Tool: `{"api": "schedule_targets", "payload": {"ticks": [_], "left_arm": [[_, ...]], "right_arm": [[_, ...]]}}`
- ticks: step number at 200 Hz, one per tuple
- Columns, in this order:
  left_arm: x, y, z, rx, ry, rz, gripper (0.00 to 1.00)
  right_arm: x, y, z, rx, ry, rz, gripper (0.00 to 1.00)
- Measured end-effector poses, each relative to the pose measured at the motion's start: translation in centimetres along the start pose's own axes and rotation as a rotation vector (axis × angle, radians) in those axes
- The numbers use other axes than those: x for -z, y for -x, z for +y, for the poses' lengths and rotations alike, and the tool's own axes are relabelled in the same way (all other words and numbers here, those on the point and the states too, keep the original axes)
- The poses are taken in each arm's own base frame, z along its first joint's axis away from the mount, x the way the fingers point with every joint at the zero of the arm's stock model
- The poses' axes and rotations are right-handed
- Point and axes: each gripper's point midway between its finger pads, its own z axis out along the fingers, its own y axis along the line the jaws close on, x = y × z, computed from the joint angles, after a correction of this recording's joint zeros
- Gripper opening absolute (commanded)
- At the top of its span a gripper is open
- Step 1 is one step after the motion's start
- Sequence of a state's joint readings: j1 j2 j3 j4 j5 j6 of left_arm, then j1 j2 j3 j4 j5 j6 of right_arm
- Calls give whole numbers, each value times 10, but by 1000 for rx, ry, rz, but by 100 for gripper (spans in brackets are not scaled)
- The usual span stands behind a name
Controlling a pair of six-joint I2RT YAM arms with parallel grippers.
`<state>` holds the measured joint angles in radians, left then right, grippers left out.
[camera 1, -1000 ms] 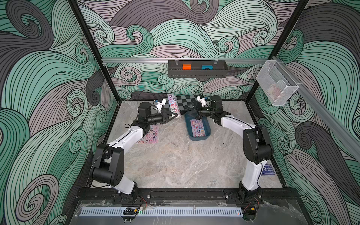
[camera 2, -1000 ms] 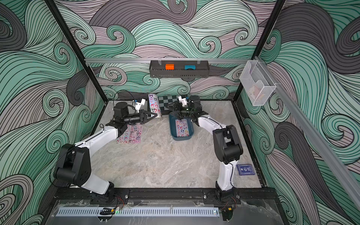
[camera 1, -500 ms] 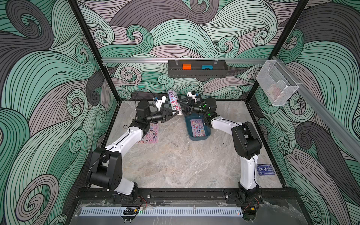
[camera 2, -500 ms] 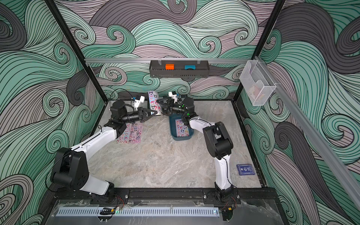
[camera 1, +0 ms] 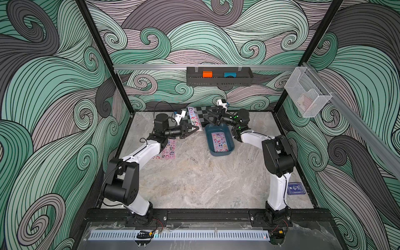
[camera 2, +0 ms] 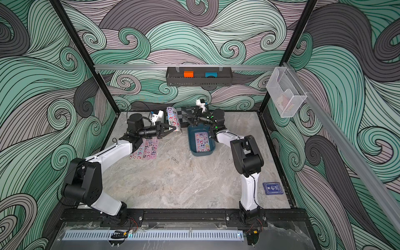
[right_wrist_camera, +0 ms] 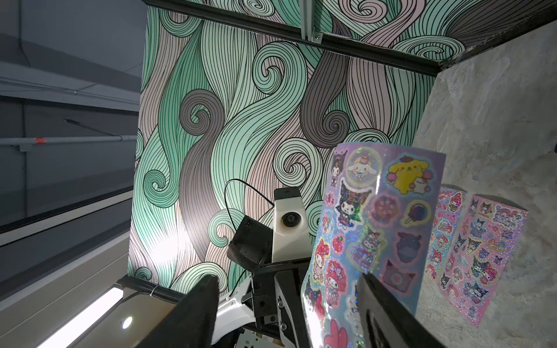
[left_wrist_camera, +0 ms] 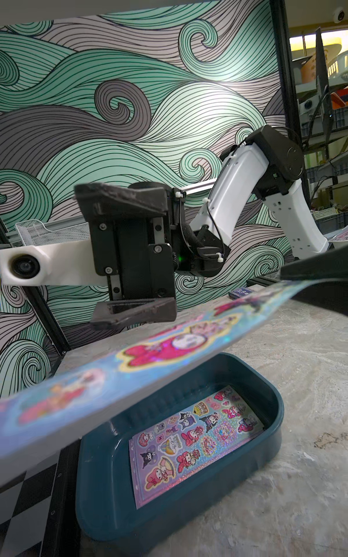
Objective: Take the stickers out of the storage box
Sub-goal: Place the sticker at the center of the board.
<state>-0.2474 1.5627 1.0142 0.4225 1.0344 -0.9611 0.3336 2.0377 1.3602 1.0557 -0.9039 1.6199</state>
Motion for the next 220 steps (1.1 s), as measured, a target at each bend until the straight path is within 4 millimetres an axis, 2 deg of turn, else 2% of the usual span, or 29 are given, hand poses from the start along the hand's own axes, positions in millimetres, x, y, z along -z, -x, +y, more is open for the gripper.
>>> {"api": "schedule_targets", "payload": {"ticks": [41,64,104,127,176,209,220], "left_arm": [[0,3,-5,-2,-3,-3,0],[0,10,-15,-17,-19,-13,0],[-1,14,-22,-16,-38,-21,0],[-1,13,-21,-18,-36,-20,0],[-2,4,-5,3,-4,-4,0],[-4,2,5,19,10,3,0],[-4,1,7,24,14,6,0]], "right_arm": [[-2,-2,-15,-19,-33,4,86],[-12,-9,-23,-38,-46,26,86],[-34,-25,-13,-27,-31,77,85],[-35,-26,-10,-25,-21,81,78],[-22,-11,-8,-23,-13,46,64],[-16,-5,-9,-28,-14,32,45],[-16,-6,-10,-23,-16,33,41]]}}
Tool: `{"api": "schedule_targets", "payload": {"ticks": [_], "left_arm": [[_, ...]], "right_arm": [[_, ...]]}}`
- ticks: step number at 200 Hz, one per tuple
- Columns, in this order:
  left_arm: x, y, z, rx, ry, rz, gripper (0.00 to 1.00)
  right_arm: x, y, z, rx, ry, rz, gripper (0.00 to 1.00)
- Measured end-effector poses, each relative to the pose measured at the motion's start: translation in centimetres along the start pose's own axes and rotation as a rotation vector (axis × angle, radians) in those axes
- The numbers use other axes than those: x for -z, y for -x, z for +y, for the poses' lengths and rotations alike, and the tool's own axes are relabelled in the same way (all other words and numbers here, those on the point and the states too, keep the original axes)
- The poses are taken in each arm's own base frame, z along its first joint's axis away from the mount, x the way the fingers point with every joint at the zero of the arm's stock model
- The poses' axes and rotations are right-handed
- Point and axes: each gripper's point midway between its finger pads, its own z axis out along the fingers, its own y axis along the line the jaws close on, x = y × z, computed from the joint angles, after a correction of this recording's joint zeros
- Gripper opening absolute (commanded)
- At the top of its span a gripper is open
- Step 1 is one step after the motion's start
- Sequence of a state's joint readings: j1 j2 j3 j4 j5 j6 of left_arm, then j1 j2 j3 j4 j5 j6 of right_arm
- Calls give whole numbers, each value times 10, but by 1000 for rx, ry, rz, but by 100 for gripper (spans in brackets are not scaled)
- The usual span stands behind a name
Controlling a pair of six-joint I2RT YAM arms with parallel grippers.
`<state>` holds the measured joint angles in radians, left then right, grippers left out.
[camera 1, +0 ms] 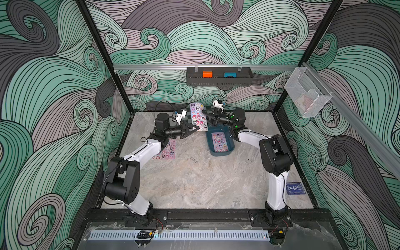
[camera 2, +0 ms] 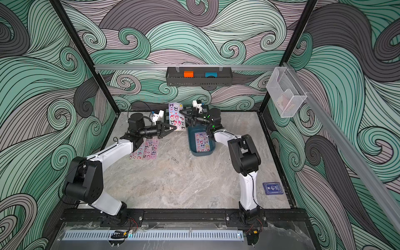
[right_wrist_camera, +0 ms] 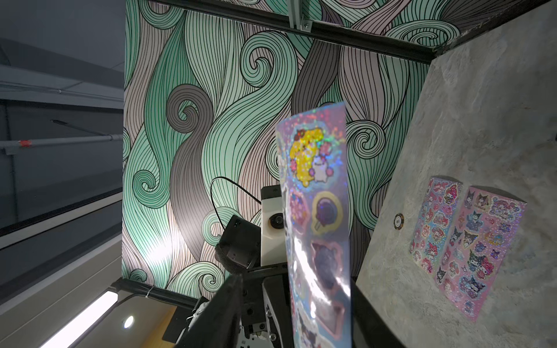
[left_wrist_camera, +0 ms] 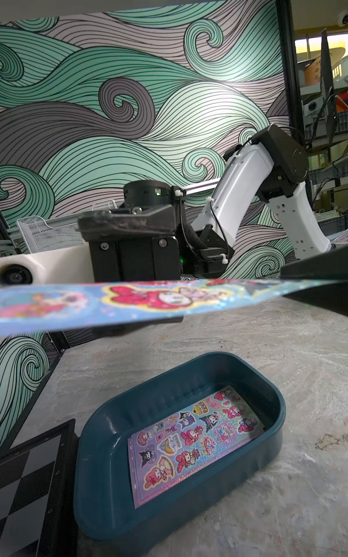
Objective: Take the stickers out of the storage box
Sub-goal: Place the sticker at the center of the board.
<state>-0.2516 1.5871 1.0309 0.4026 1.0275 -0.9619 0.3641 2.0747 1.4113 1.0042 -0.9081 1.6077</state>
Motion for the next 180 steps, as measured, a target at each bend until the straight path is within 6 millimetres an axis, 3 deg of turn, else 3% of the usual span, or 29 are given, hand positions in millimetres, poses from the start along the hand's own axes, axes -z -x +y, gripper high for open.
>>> {"api": "schedule_targets", "payload": {"ticks": [30,44,62,85,133,160,180], "left_arm": [[1,-1,6,3,18,1,1],[1,-2,9,9,31,2,5],[3,-2,14,5,46,2,24],[10,-2,30,16,103,-5,35],[59,6,96,107,306,-100,37],[85,-14,142,205,424,-136,37],[92,-31,162,223,505,-129,38]], "right_arm": [[-1,-2,-6,-8,-18,7,15],[-1,-3,-12,-14,-38,13,7],[-1,-5,-21,-23,-69,19,5],[-3,-8,-36,-36,-126,31,5],[-32,-28,-49,24,-279,101,5],[-58,-54,-50,73,-327,163,5],[-74,-74,-70,70,-366,198,5]]}}
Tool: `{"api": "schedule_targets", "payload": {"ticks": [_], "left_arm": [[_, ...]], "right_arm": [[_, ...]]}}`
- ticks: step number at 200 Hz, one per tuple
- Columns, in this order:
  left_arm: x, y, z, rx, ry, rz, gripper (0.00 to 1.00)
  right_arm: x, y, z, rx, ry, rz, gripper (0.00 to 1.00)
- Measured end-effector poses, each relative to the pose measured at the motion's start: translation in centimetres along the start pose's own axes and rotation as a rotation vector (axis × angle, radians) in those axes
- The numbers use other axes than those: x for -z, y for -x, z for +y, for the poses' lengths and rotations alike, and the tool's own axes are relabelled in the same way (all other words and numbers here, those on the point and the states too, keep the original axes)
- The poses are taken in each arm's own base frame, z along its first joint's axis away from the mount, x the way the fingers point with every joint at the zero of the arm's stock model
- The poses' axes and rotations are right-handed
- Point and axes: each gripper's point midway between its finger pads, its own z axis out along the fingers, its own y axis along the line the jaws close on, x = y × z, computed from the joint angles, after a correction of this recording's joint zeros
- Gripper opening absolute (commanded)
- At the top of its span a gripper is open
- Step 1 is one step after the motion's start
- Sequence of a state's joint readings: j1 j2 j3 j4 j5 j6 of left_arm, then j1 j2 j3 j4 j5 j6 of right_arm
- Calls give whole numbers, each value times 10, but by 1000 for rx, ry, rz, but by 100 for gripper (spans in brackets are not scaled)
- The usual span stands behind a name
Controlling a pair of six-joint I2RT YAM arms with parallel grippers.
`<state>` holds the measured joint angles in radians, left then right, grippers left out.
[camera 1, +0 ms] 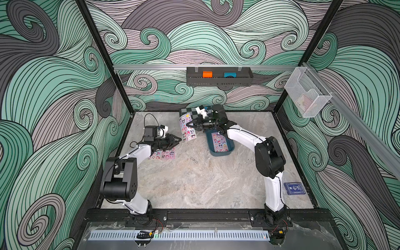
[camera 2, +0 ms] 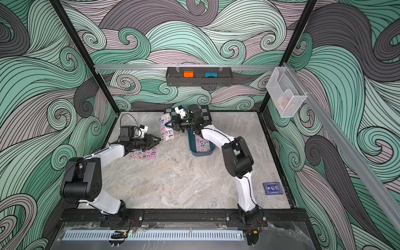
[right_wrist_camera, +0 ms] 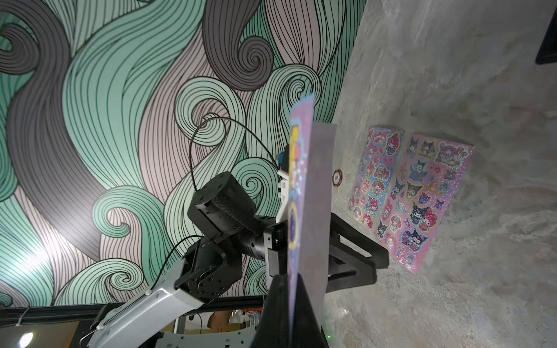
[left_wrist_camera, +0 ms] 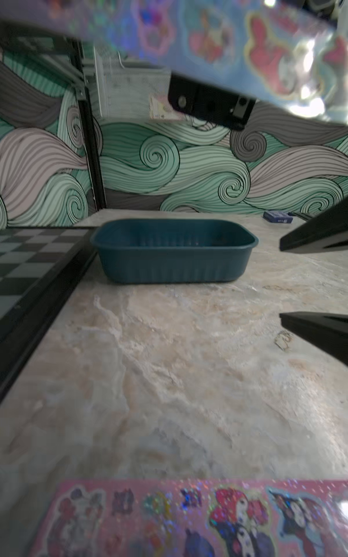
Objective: Take the stickers out of the storage box
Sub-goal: Place the sticker at the center of the board.
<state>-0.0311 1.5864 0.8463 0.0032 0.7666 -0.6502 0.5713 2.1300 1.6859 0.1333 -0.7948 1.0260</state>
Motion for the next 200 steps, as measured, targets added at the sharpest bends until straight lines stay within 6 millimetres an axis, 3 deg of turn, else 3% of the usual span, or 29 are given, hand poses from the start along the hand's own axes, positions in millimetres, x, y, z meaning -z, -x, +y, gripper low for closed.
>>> {"api": "schedule_targets", "payload": {"ticks": [41,81,167,200], "left_arm": [[12,-14,32,-70,150,-56,39],[26,-21,33,-165,167,-117,39],[28,-18,29,-206,160,-136,40],[32,-15,23,-229,151,-153,40]], "right_arm": [[-50,-38,-75,-85,-145,62,5],[-60,-55,-146,-164,-289,82,6],[-40,-56,-189,-122,-466,18,6],[-39,-54,-191,-98,-502,-19,6]]}}
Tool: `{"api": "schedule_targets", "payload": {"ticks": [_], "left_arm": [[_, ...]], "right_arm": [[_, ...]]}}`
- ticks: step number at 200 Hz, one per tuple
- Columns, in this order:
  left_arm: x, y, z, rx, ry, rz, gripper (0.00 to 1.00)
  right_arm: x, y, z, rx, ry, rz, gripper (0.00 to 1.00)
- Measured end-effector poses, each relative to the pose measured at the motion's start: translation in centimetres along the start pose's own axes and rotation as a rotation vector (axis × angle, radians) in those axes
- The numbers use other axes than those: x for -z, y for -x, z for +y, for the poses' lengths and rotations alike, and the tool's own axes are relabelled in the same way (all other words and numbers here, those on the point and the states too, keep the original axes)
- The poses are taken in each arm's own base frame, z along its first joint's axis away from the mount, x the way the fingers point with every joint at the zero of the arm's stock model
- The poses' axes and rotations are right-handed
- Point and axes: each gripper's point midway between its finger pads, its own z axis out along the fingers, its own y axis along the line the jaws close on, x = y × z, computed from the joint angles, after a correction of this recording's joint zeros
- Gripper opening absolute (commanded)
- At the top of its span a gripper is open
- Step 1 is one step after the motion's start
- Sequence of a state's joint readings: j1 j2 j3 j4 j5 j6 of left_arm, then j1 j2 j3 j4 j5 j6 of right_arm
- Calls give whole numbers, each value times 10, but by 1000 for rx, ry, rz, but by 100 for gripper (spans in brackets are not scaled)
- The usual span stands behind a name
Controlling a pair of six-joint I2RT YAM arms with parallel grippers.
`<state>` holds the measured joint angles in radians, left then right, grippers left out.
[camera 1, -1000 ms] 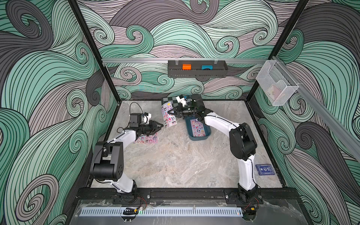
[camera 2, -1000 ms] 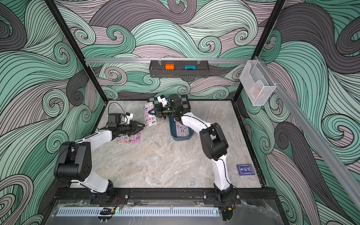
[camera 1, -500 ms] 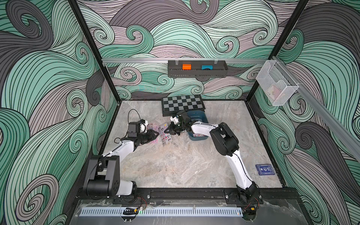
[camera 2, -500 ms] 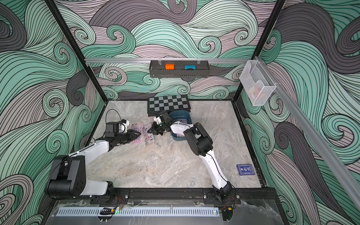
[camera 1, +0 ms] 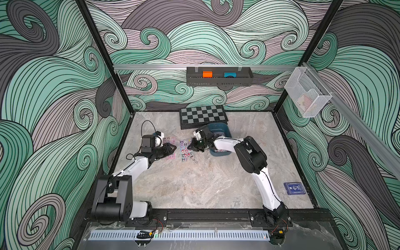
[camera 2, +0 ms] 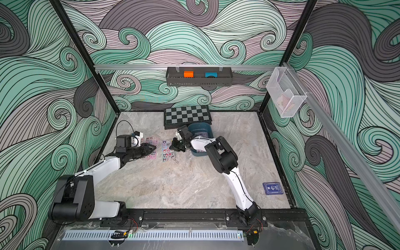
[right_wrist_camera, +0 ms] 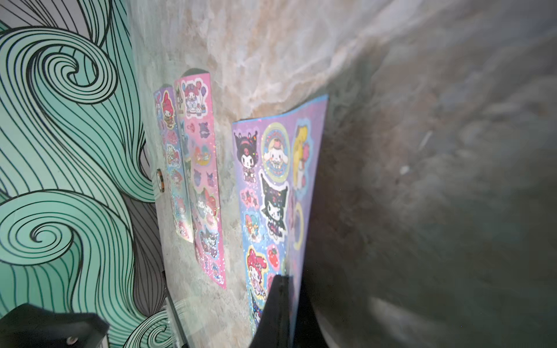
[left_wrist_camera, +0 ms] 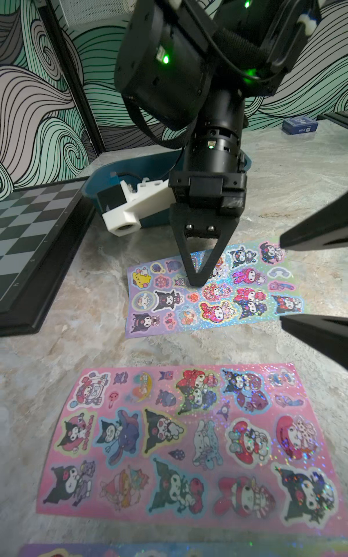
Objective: Take the stickers out of the storage box
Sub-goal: Place the sticker at the center of the board.
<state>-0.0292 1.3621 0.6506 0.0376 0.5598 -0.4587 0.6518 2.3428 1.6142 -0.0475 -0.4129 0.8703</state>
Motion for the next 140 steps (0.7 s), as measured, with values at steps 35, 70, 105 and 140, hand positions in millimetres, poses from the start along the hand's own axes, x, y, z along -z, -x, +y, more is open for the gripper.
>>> {"api": "schedule_targets", "payload": {"ticks": [35,70,105,140], "left_arm": [[1,1,-1,-5,-2,-3,40],[1,1,-1,-5,-3,-3,40],[1,0,-1,-5,-4,-2,40],[1,0,-2,-5,-7,-1,40]], "right_arm": [[-5,1,5,25,-21,-42,6],[-8,0,9,37,-35,-64,7],[-8,5,11,37,-34,-89,7],[-9,14,18,37,-16,-119,8]]}}
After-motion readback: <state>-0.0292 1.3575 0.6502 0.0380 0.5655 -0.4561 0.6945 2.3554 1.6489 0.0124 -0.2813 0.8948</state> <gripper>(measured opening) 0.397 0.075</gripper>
